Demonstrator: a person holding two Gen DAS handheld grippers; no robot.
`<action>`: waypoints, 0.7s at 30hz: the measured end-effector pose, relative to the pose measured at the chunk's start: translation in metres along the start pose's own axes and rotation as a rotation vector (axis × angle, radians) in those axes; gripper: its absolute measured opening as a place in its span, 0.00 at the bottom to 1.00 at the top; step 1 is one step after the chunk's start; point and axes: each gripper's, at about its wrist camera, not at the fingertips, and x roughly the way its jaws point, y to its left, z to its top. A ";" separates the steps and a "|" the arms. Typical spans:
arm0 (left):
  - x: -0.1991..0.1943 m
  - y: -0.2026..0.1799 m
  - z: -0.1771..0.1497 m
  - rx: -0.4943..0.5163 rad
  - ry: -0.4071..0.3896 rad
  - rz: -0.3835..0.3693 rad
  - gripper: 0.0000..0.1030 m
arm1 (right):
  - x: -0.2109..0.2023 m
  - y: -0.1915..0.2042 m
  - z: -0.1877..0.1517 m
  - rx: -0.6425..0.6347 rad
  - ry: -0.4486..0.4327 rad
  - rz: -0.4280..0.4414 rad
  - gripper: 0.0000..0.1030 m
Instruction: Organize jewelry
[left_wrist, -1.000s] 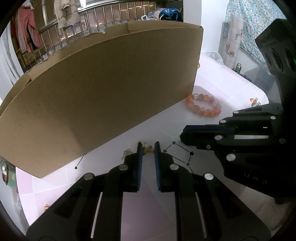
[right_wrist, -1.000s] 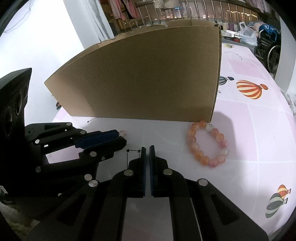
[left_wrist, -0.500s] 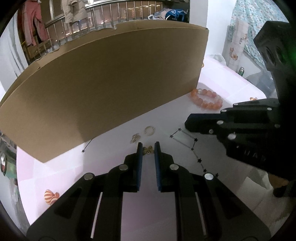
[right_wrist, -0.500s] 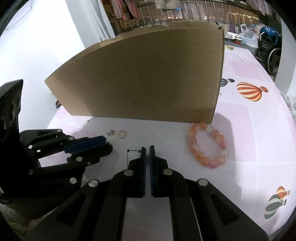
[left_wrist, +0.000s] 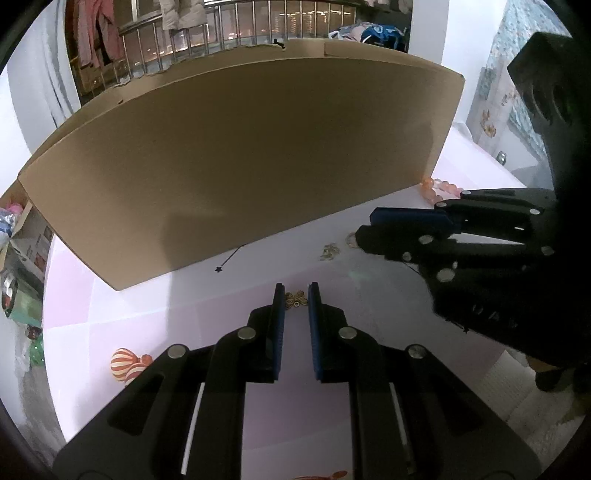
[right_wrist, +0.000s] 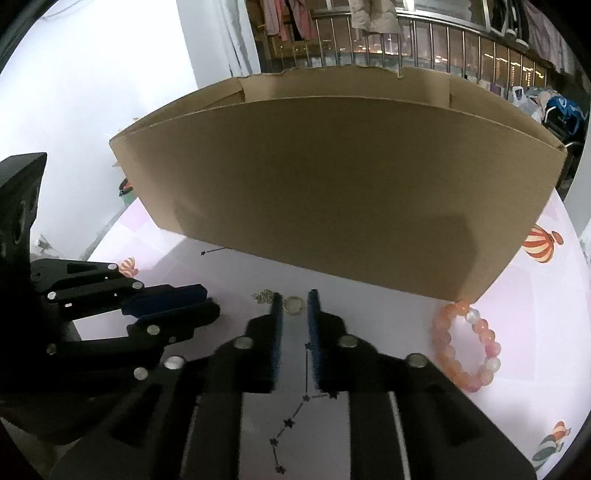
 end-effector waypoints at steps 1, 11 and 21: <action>0.000 0.000 0.000 0.000 -0.001 -0.001 0.11 | 0.001 0.001 0.000 -0.003 -0.002 -0.010 0.20; -0.001 0.004 -0.001 -0.015 -0.002 -0.025 0.11 | 0.010 0.011 -0.002 -0.047 0.007 -0.043 0.20; -0.001 0.006 -0.002 -0.020 -0.007 -0.028 0.11 | 0.009 0.017 -0.002 -0.058 0.001 -0.056 0.10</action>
